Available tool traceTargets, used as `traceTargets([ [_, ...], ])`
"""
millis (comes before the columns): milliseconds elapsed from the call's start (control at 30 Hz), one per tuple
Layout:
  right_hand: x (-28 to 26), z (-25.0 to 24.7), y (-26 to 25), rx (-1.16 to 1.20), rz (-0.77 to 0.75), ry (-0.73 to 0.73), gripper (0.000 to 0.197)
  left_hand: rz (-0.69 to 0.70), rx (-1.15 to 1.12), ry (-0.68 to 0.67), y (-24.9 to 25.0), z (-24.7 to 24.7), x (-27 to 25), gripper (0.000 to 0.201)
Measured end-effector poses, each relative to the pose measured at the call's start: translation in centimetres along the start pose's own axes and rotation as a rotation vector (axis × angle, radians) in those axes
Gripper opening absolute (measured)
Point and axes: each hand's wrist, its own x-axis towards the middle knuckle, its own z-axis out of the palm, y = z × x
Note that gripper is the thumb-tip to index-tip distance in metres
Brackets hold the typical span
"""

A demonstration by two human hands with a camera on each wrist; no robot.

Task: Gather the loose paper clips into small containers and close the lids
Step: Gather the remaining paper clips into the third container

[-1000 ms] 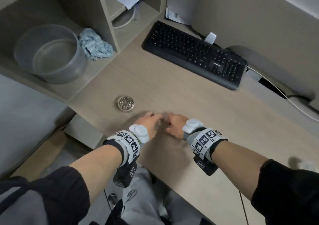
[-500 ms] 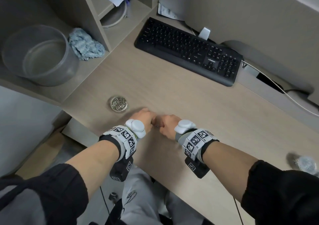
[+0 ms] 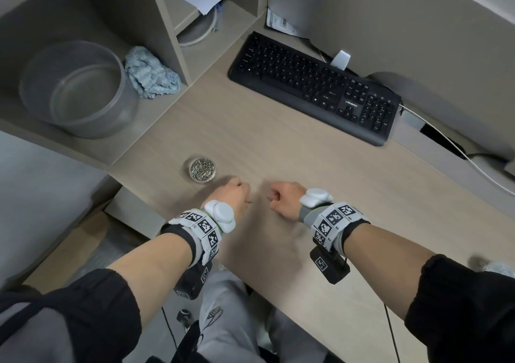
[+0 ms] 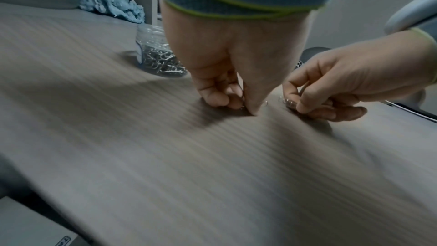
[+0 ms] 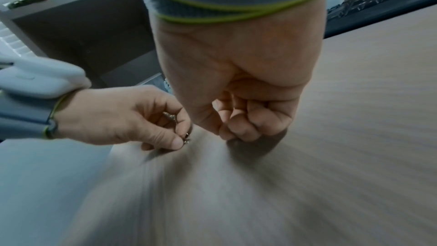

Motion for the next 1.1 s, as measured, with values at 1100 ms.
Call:
traceTargets([
  [1100,0.9,-1.4,-2.0,0.045,-0.021,0.143,0.014,0.054,-0.031,0.009,-0.6,-2.0,-0.6,0.005],
])
